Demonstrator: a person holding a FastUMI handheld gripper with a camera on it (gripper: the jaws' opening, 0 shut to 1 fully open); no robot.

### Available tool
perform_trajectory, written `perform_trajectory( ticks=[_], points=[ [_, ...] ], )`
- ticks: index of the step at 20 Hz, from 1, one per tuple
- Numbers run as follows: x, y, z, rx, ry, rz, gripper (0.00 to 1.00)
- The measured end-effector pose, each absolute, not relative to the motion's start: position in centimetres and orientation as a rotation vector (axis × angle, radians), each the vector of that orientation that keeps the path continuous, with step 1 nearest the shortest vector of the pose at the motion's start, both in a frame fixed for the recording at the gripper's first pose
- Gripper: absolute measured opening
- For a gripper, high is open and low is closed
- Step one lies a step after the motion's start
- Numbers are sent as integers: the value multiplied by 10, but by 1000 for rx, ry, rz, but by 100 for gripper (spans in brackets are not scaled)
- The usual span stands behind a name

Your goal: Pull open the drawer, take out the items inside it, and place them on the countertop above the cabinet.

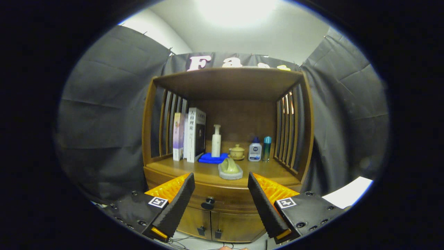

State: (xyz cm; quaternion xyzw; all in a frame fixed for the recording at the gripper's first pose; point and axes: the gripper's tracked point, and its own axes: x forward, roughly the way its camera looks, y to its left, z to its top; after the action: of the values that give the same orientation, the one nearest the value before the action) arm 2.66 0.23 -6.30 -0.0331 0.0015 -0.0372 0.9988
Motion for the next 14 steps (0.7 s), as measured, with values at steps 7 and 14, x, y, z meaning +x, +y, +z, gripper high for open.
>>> perform_trajectory(
  ticks=[7,14],
  points=[
    [-8,-6,-18,14,-42,-87,97],
    [-12,-20,-23,20,-40,-104,96]
  ],
)
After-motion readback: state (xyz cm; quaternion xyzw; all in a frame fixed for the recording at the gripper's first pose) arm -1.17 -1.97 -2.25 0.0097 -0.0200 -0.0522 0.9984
